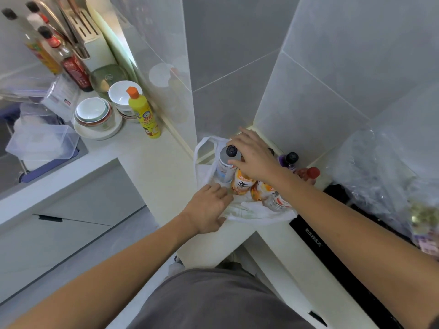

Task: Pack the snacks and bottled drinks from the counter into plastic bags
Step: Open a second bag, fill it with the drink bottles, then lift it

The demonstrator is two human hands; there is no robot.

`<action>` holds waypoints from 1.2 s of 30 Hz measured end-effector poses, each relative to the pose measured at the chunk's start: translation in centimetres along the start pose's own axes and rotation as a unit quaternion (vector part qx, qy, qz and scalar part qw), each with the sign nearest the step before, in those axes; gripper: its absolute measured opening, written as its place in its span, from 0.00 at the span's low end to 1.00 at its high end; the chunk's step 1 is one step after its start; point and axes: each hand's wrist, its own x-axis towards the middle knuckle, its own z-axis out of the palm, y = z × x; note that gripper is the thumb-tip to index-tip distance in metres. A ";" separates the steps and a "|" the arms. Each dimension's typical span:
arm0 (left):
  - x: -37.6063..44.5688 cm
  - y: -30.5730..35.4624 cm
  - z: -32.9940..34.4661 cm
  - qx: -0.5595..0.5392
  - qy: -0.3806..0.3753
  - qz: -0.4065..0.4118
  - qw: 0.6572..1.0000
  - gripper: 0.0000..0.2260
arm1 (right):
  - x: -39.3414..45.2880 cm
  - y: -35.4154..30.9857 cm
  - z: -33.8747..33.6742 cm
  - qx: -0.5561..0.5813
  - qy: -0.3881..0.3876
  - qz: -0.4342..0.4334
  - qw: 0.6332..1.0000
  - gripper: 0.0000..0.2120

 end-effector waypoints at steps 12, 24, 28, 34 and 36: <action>5.2 6.2 3.8 0.029 -0.115 0.005 0.993 0.13 | -6.1 2.0 0.5 -0.104 0.018 -0.048 0.993 0.30; 1.8 9.0 3.5 -0.125 -0.134 0.055 0.982 0.04 | -6.1 2.9 1.6 -0.208 0.030 -0.092 0.973 0.29; 0.7 8.7 3.5 -0.147 -0.146 0.048 0.977 0.06 | -6.1 2.9 1.7 -0.218 0.030 -0.090 0.971 0.28; -0.3 7.8 3.0 -0.137 -0.104 0.014 0.985 0.11 | -6.2 2.5 1.8 -0.215 0.035 -0.074 0.973 0.27; -0.8 7.6 2.6 -0.121 -0.076 -0.004 0.990 0.15 | -6.2 2.0 1.7 -0.210 0.032 -0.057 0.976 0.27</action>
